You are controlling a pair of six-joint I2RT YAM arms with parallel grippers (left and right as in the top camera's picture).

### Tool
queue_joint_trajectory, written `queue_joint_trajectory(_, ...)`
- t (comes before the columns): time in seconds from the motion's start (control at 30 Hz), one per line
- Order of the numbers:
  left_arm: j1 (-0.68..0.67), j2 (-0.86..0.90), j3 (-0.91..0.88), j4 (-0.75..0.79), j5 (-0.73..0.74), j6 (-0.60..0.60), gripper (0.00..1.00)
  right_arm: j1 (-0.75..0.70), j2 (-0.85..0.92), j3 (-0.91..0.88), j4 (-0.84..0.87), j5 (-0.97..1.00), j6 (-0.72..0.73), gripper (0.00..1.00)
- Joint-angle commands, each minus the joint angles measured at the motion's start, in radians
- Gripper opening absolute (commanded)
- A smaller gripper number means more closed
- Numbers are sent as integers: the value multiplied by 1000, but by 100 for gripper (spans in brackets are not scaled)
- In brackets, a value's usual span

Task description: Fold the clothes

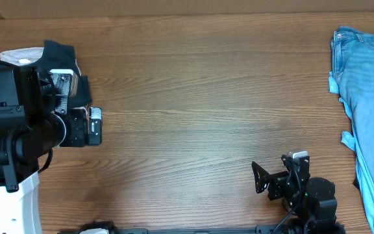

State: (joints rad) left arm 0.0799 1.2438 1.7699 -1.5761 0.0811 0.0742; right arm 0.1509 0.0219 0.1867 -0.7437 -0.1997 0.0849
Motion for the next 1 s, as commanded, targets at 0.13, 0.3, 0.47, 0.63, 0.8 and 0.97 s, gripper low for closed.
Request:
queue_joint_trajectory(0.13,-3,-2,0,2,-3,-3,100,-3,-13,-19,2,8,-3,100)
queue_joint_trajectory(0.3,-8,-1,0,2,-3,-3,100,-3,-13,-19,2,8,-3,100)
queue_joint_trajectory(0.47,-16,-21,0,2,-27,0,100,-3,-13,-19,2,8,-4,100)
queue_joint_trajectory(0.63,-133,-140,-106,16,-147,8,100,-3,-13,-19,3,8,-4,100)
queue_joint_trajectory(0.8,-139,-444,-585,688,-34,116,100,-3,-13,-19,2,8,-4,100)
queue_joint_trajectory(0.97,-139,-733,-1088,1075,49,139,100,-3,-13,-19,2,8,-4,100)
